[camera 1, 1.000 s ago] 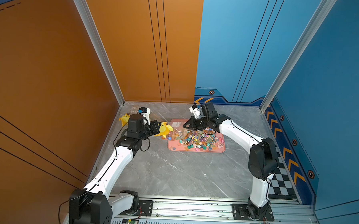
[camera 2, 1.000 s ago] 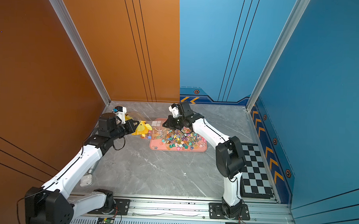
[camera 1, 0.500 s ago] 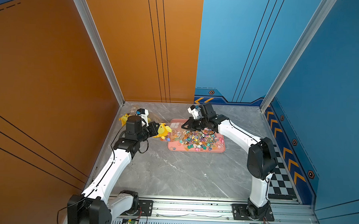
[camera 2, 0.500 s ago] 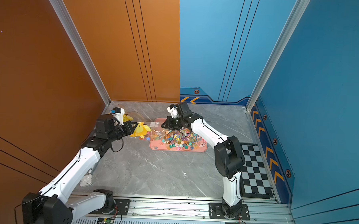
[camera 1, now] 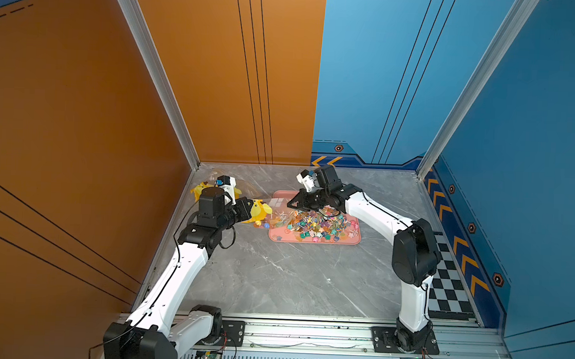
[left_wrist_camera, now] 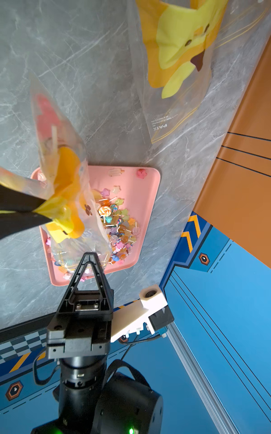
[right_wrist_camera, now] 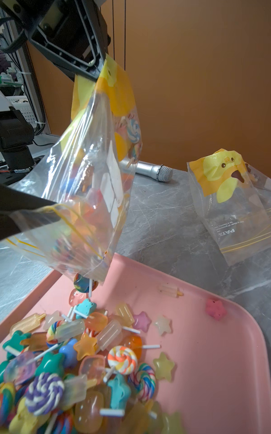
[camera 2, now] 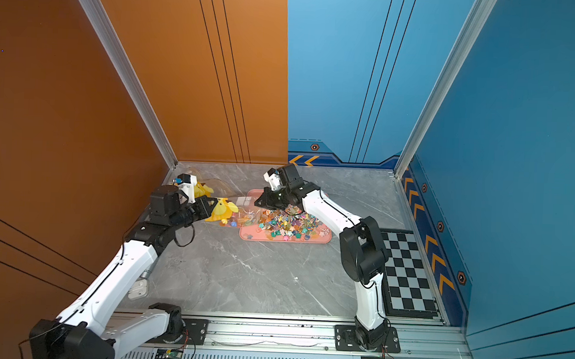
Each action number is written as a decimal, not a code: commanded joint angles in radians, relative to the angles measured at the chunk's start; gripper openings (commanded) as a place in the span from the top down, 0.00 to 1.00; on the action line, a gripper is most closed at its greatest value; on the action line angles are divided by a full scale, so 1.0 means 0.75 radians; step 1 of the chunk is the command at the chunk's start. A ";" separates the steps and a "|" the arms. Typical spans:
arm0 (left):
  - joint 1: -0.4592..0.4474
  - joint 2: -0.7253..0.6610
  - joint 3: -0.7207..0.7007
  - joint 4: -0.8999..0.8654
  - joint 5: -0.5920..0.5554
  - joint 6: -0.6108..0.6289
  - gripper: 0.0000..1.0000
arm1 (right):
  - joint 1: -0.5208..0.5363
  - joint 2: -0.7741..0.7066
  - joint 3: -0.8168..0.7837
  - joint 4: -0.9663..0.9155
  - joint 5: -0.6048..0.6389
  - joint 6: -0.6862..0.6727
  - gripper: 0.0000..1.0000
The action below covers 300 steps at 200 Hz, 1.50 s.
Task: Pour candies out of the ziploc bag
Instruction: 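Pour the candies out of the ziploc bag onto the tray.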
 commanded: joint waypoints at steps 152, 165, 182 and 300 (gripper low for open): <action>0.060 -0.088 0.070 0.013 -0.160 0.069 1.00 | -0.040 0.083 0.033 -0.114 0.104 0.002 1.00; 0.060 -0.092 0.061 0.015 -0.159 0.068 1.00 | -0.044 0.086 0.044 -0.118 0.104 0.003 1.00; 0.060 -0.093 0.048 0.016 -0.156 0.062 1.00 | -0.051 0.087 0.055 -0.122 0.103 0.002 1.00; -0.048 -0.049 0.024 0.088 -0.196 0.050 1.00 | -0.134 0.214 0.245 -0.206 0.089 -0.009 1.00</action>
